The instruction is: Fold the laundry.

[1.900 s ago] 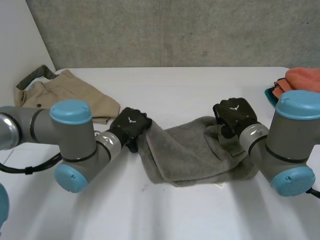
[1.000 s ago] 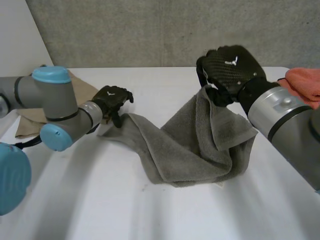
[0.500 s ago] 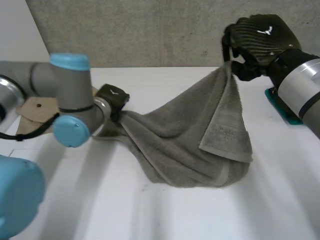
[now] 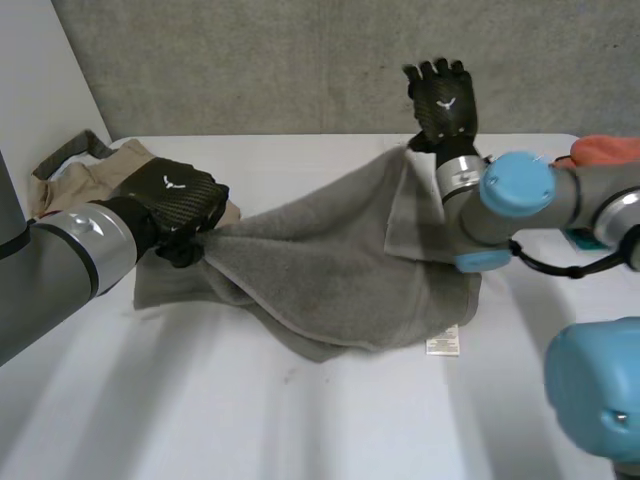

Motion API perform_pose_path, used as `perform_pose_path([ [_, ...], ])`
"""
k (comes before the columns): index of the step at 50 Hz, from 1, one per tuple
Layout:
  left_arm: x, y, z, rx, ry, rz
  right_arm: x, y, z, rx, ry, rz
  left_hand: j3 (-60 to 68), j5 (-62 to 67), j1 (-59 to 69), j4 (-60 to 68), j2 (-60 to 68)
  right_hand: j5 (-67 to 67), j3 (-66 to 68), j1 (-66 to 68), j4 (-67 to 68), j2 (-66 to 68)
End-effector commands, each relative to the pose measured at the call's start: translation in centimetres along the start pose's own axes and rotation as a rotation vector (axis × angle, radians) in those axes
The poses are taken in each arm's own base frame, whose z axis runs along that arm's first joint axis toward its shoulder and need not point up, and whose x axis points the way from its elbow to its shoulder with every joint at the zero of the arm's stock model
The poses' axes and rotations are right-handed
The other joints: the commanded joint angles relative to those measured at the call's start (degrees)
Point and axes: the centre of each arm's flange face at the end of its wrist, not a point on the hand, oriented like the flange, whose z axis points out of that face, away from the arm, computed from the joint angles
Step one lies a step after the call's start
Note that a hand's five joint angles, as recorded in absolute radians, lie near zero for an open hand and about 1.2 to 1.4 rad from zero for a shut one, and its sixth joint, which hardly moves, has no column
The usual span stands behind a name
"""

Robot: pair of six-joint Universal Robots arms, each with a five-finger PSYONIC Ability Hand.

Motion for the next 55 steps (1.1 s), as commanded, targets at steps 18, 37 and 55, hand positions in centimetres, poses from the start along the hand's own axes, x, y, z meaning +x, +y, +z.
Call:
perform_pose_path([
  [18, 0.1, -6.5, -1.4, 0.197, -0.053, 0.015, 0.8, -9.4, -17.1, -0.835, -0.228, 0.219, 11.9, 14.3, 14.9, 11.4, 11.5, -0.5, -1.2, 0.7, -1.4, 0.4],
  [37, -0.5, -7.3, -1.8, 0.194, -0.103, -0.018, -4.2, -6.3, -21.9, -0.775, -0.228, 0.255, 11.9, 14.3, 14.9, 11.4, 11.5, 58.1, 57.4, 59.3, 57.2, 59.0],
  [55, -1.2, 4.6, 5.7, -0.141, 0.029, 0.108, 6.8, -13.6, -16.1, -0.598, -0.289, -0.364, 11.9, 14.3, 14.9, 11.4, 11.5, 58.2, 57.6, 59.5, 57.3, 59.2],
])
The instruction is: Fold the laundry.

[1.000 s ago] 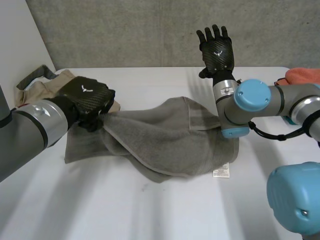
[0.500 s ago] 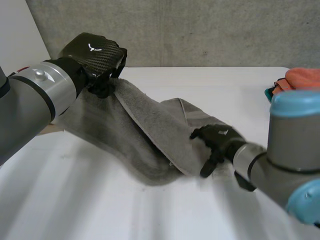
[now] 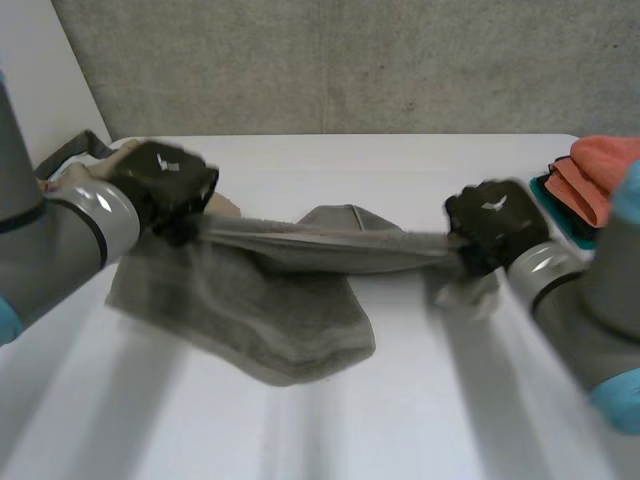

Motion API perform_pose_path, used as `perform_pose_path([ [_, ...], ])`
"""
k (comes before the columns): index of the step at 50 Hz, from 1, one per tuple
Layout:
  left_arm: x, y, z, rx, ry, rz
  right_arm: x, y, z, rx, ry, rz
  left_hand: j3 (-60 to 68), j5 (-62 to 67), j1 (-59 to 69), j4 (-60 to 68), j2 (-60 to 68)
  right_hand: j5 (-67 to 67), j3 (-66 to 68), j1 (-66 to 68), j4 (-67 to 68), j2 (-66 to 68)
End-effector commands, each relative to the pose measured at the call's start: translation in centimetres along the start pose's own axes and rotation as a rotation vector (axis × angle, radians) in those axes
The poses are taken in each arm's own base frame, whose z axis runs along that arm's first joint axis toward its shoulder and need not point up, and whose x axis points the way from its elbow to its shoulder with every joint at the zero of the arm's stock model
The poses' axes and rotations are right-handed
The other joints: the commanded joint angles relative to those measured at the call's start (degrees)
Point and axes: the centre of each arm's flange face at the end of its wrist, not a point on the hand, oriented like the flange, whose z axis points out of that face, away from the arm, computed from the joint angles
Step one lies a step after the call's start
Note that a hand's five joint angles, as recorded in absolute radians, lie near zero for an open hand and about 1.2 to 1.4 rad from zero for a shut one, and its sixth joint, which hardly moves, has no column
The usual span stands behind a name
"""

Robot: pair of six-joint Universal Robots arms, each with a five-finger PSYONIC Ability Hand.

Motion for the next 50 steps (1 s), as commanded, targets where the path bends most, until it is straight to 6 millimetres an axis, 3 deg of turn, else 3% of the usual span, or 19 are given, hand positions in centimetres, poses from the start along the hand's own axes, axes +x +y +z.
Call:
perform_pose_path([
  [1, 0.6, 4.4, 4.4, -0.072, 0.104, 0.064, 3.5, -1.8, 0.0, -0.013, -0.021, -0.228, 11.9, 14.3, 14.9, 11.4, 11.5, 12.8, 12.1, 14.9, 11.5, 12.4],
  [6, -0.9, 1.7, 7.5, 0.146, 0.077, 0.084, 3.0, -2.9, 3.0, 0.062, -0.025, -0.204, 11.9, 14.3, 14.9, 11.4, 11.5, 12.8, 12.1, 14.9, 11.5, 12.4],
  [9, -3.7, -2.3, 8.8, 0.338, -0.065, 0.110, 3.3, -4.8, 6.1, 0.171, 0.046, -0.213, 11.9, 14.3, 14.9, 11.4, 11.5, 12.8, 12.1, 14.9, 11.5, 12.4],
  [10, -5.4, -4.7, 8.8, 0.439, -0.158, 0.117, 4.3, -6.5, 7.6, 0.254, 0.133, -0.216, 11.9, 14.3, 14.9, 11.4, 11.5, 12.8, 12.1, 14.9, 11.5, 12.4],
  [13, -8.8, -9.2, 8.1, 0.624, -0.355, 0.102, 6.0, -9.1, 9.0, 0.372, 0.253, -0.211, 11.9, 14.3, 14.9, 11.4, 11.5, 12.8, 12.1, 14.9, 11.5, 12.4],
  [14, -9.6, -10.1, 7.8, 0.664, -0.403, 0.092, 7.5, -11.3, 9.5, 0.475, 0.348, -0.202, 11.9, 14.3, 14.9, 11.4, 11.5, 12.8, 12.1, 14.9, 11.5, 12.4],
  [17, -11.7, -13.0, 6.3, 0.784, -0.546, 0.046, 10.1, -15.1, 9.6, 0.692, 0.505, -0.170, 11.9, 14.3, 14.9, 11.4, 11.5, 12.8, 12.1, 14.9, 11.5, 12.4],
  [22, -12.7, -14.3, 5.0, 0.821, -0.617, 0.007, 12.4, -18.8, 8.4, 0.984, 0.600, -0.110, 11.9, 14.3, 14.9, 11.4, 11.5, 12.8, 12.1, 14.9, 11.5, 12.4],
  [26, -11.7, -12.7, 5.3, 0.726, -0.568, -0.013, 11.8, -18.6, 8.3, 1.017, 0.534, -0.095, 11.9, 14.3, 14.9, 11.4, 11.5, 12.8, 12.1, 14.9, 11.5, 12.4],
  [32, -9.4, -8.8, 6.1, 0.560, -0.480, -0.029, 10.0, -15.0, 9.1, 0.868, 0.406, -0.104, 11.9, 14.3, 14.9, 11.4, 11.5, 12.8, 12.1, 14.9, 11.5, 12.4],
  [41, -2.9, 1.1, 7.9, 0.258, -0.266, -0.050, 5.7, -3.7, 8.9, 0.427, 0.201, -0.077, 11.1, 13.5, 14.0, 10.6, 10.7, 12.8, 12.1, 14.9, 11.5, 12.4],
  [47, 1.5, 7.4, 9.0, 0.091, -0.106, -0.063, 2.0, 3.7, 7.9, 0.186, 0.072, -0.085, -4.0, -1.6, -1.1, -4.5, -4.4, 12.8, 12.1, 14.9, 11.5, 12.4],
  [50, 2.4, 8.8, 9.2, 0.050, -0.075, -0.062, 1.2, 5.6, 7.7, 0.130, 0.051, -0.109, -15.1, -12.7, -12.2, -15.6, -15.5, 12.8, 12.1, 14.9, 11.5, 12.4],
])
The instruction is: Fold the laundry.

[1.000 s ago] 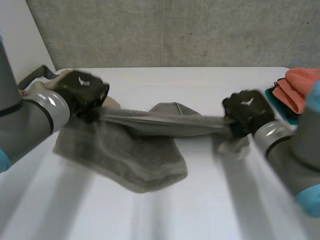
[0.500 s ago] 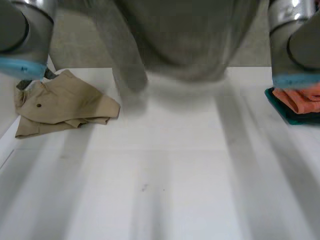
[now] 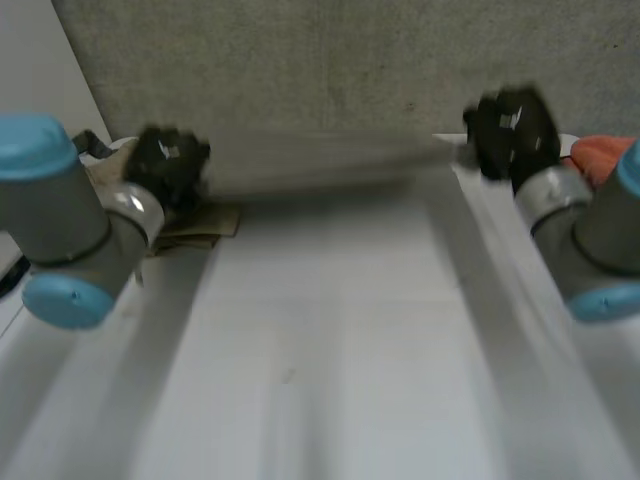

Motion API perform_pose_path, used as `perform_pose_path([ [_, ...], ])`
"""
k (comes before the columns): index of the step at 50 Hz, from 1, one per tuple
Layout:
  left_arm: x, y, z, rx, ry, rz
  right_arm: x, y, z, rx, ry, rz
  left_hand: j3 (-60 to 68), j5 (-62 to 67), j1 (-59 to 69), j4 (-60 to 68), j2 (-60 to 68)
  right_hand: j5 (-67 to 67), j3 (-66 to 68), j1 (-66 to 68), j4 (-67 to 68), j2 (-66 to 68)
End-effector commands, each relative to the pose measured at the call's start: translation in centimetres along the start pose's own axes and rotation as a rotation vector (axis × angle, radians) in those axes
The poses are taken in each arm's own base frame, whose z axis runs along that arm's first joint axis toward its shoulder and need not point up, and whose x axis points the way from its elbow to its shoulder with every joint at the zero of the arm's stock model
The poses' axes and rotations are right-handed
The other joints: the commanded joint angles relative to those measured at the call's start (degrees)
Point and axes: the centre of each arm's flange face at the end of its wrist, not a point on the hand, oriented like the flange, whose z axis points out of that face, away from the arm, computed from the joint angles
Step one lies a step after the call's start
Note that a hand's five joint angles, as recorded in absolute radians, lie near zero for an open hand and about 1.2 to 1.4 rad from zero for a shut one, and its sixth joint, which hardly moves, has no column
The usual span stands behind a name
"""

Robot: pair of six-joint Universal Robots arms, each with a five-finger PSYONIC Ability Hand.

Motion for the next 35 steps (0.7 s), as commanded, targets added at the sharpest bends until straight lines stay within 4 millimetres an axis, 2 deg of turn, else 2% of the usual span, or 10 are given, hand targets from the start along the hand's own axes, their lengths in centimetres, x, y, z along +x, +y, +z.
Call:
perform_pose_path([
  [1, 3.5, 5.8, -1.0, -0.158, 0.127, 0.004, -3.4, 6.4, -3.5, -0.219, -0.120, -0.047, -18.9, -19.4, -20.0, -18.9, -18.5, 11.1, 11.9, 14.7, 11.4, 12.4],
  [3, 3.2, 6.1, -0.8, -0.163, 0.119, 0.025, -3.3, 7.1, -3.7, -0.241, -0.125, -0.066, -31.2, -31.7, -32.3, -31.2, -30.8, 11.1, 11.9, 14.7, 11.4, 12.4],
  [6, 2.3, 6.2, -0.7, -0.164, 0.096, 0.034, -3.2, 7.5, -3.7, -0.255, -0.120, -0.071, -35.9, -36.5, -37.1, -36.0, -35.6, 11.1, 11.9, 14.7, 11.4, 12.4],
  [7, 1.4, 6.0, -0.5, -0.157, 0.072, 0.033, -3.1, 7.6, -3.8, -0.261, -0.120, -0.067, -38.0, -38.5, -39.1, -38.0, -37.6, 11.1, 11.9, 14.7, 11.4, 12.4],
  [10, -0.3, 5.5, -0.6, -0.145, 0.034, 0.022, -3.1, 7.5, -3.8, -0.266, -0.119, -0.053, -38.0, -38.5, -39.1, -38.0, -37.6, 11.1, 11.9, 14.7, 11.4, 12.4],
  [14, -1.6, 5.7, -1.1, -0.158, 0.021, 0.000, -3.1, 7.5, -3.8, -0.270, -0.118, -0.029, -36.5, -37.0, -37.6, -36.5, -36.1, 11.1, 11.9, 14.7, 11.4, 12.4],
  [17, -1.9, 6.2, -1.7, -0.177, 0.031, -0.008, -3.1, 7.5, -3.8, -0.271, -0.116, -0.020, -35.5, -36.0, -36.6, -35.5, -35.1, 11.1, 11.9, 14.7, 11.4, 12.4],
  [21, -2.1, 7.1, -2.5, -0.199, 0.072, -0.013, -3.2, 7.6, -3.8, -0.273, -0.117, -0.017, -26.2, -26.8, -27.4, -26.3, -25.9, 11.1, 11.9, 14.7, 11.4, 12.4],
  [27, -2.6, 9.3, -3.1, -0.241, 0.147, 0.010, -3.4, 7.8, -3.8, -0.277, -0.122, -0.020, -25.0, -25.6, -26.2, -25.1, -24.6, 11.1, 11.9, 14.7, 11.4, 12.4],
  [35, -3.1, 12.1, -2.2, -0.287, 0.169, 0.093, -3.5, 7.8, -3.9, -0.281, -0.126, -0.019, -28.4, -28.9, -29.5, -28.4, -28.0, 11.1, 11.9, 14.7, 11.4, 12.4],
])
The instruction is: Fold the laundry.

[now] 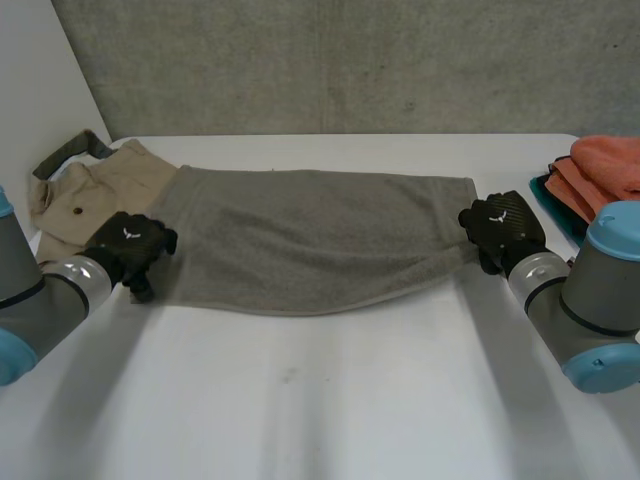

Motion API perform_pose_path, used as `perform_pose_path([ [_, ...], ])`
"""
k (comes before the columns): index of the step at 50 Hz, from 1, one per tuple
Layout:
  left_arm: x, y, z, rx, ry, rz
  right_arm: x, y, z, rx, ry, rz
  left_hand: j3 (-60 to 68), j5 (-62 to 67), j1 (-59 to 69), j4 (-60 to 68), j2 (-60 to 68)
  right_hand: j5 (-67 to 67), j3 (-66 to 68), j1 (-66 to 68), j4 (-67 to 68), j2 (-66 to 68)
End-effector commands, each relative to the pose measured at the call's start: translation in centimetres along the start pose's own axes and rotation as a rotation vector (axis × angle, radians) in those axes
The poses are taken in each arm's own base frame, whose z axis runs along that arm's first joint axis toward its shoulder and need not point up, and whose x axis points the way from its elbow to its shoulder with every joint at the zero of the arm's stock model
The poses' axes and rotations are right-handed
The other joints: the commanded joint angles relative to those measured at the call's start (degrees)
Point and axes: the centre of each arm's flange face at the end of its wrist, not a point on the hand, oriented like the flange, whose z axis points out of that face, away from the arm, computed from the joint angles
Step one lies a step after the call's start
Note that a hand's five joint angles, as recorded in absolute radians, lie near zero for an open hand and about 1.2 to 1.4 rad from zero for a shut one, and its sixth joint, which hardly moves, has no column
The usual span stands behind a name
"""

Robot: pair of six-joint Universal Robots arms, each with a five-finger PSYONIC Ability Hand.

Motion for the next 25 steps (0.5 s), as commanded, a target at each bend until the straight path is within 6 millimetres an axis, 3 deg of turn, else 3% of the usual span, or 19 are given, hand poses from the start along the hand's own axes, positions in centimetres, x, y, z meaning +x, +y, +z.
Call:
perform_pose_path([
  [1, -0.4, 2.2, 1.4, -0.047, 0.013, 0.076, -0.2, 0.0, -0.1, -0.002, -0.004, -0.002, 1.4, 2.4, 1.5, 2.0, 1.7, 11.2, 11.9, 14.7, 11.4, 12.4],
  [13, -0.5, 3.0, 2.7, -0.055, 0.003, 0.113, -0.2, 0.1, -0.1, -0.006, -0.005, -0.004, 2.0, 3.1, 2.2, 2.7, 2.4, 11.2, 11.9, 14.7, 11.4, 12.4],
  [25, -0.6, 2.9, 4.1, -0.014, -0.017, 0.144, -0.6, 0.2, -0.5, -0.015, -0.016, -0.007, 15.7, 16.7, 15.8, 16.3, 16.0, 11.2, 11.9, 14.7, 11.4, 12.4],
])
